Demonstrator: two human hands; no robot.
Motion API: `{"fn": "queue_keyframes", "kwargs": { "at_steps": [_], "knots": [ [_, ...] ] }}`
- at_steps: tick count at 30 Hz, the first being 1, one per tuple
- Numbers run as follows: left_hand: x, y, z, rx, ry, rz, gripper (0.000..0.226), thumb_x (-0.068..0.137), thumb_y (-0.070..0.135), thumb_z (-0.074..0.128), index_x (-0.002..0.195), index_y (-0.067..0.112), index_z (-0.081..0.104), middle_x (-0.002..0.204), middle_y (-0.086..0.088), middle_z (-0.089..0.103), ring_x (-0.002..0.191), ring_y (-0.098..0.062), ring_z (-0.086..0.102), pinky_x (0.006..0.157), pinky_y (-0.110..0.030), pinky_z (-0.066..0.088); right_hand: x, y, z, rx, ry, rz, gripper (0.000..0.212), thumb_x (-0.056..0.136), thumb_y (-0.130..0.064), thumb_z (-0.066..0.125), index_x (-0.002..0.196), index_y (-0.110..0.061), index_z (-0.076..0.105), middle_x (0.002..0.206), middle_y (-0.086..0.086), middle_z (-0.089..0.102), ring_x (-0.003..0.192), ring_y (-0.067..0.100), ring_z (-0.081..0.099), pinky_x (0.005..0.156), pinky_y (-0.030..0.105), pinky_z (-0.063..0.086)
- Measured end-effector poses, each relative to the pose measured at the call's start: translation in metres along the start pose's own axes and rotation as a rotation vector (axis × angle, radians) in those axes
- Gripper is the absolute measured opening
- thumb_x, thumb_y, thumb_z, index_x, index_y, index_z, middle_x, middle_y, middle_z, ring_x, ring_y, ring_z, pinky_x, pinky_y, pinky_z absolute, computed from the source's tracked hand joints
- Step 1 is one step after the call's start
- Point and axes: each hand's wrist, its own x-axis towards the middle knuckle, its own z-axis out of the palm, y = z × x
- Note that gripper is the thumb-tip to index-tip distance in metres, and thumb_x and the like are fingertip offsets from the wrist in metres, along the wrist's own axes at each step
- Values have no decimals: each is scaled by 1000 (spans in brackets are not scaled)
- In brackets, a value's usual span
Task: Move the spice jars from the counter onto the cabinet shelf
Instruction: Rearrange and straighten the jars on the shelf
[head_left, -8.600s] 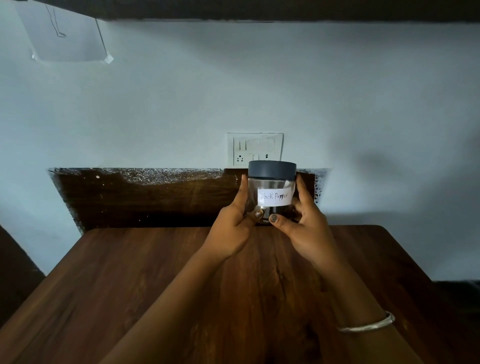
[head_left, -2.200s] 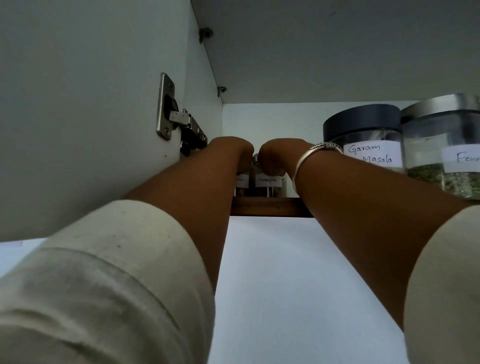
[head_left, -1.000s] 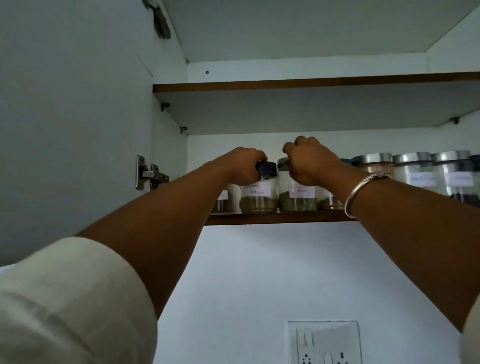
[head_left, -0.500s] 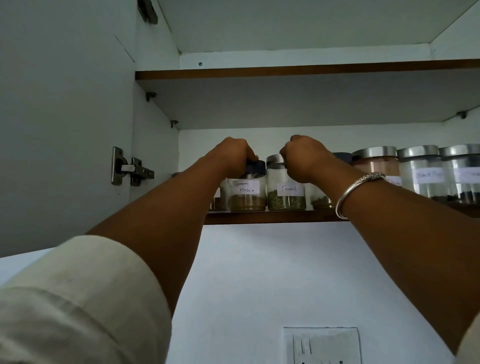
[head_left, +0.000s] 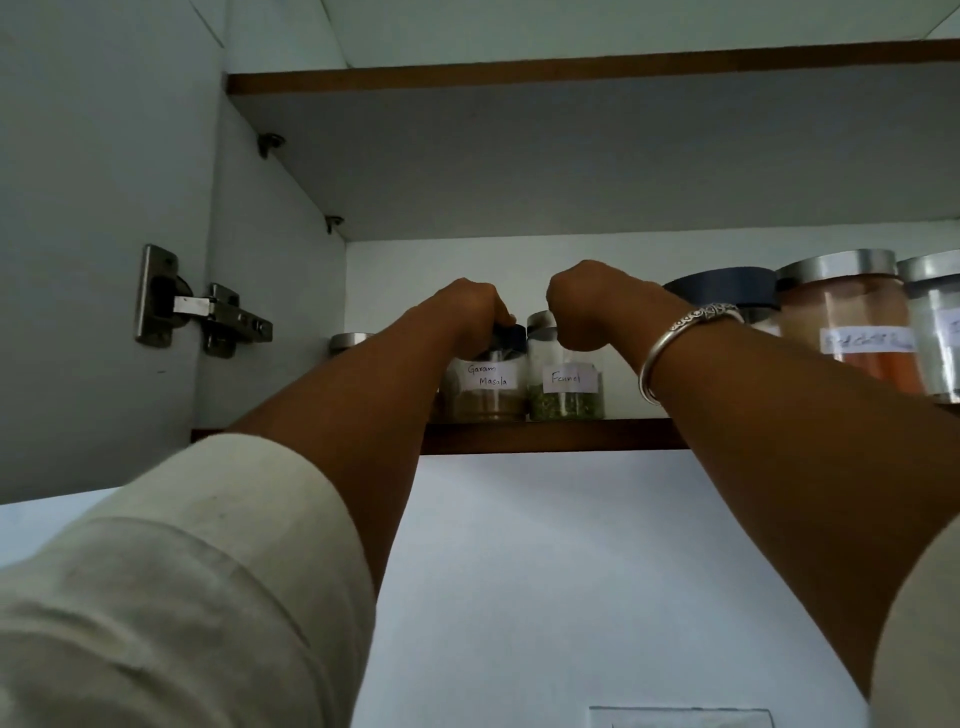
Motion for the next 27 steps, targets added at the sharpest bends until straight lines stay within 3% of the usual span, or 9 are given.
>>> {"fn": "queue_keyframes", "kwargs": {
  "at_steps": [3,5,9,13,17,21,25,27],
  "knots": [
    [9,-5,12,10,-22,-5,47,93,7,51,138,19,45,140,-6,49,126,-27,45,100,-28,37,14,-1,11,11,-3,29,30,91,-16,50,65,-7,37,66,3,36,66,18,43,72,29,39],
    [14,-9,18,-10,-16,-11,45,94,9,49,138,19,46,141,-7,48,126,-27,44,100,-28,36,22,-2,19,14,-2,38,36,92,-18,50,61,-12,32,66,3,35,68,19,43,73,29,39],
    [24,-14,25,29,-48,-2,49,94,3,45,141,18,41,145,-6,43,131,-28,41,106,-30,33,37,-3,34,36,-16,68,35,91,-15,50,61,-11,33,66,3,36,66,19,44,73,30,41],
    [31,-10,32,113,-146,-7,56,95,4,45,146,19,30,146,-11,40,132,-30,39,107,-34,33,39,-5,39,43,-53,74,31,89,-13,50,62,-8,37,66,3,38,79,24,49,78,34,45],
    [31,-9,34,140,-197,-14,61,95,3,42,149,16,17,149,-14,33,136,-32,33,110,-35,28,38,-1,45,35,-72,45,36,92,-13,44,57,-11,35,63,3,38,57,17,40,74,33,41],
    [28,-7,35,156,-212,-18,63,96,4,40,151,14,10,148,-16,34,136,-31,34,109,-34,29,36,0,47,26,-115,51,35,92,-10,43,58,-9,35,62,3,38,53,15,38,73,32,40],
    [26,-5,37,121,-203,-26,64,96,4,39,151,12,7,149,-17,32,136,-31,33,108,-34,30,38,0,47,30,-144,64,11,90,-7,47,80,-3,49,68,4,44,55,17,44,72,32,44],
    [23,-4,39,88,-215,-39,65,97,5,39,151,11,2,152,-16,27,139,-30,28,110,-33,26,38,0,50,51,-146,71,17,89,-8,48,102,-1,55,80,6,51,65,21,51,74,33,46]
  ]
}}
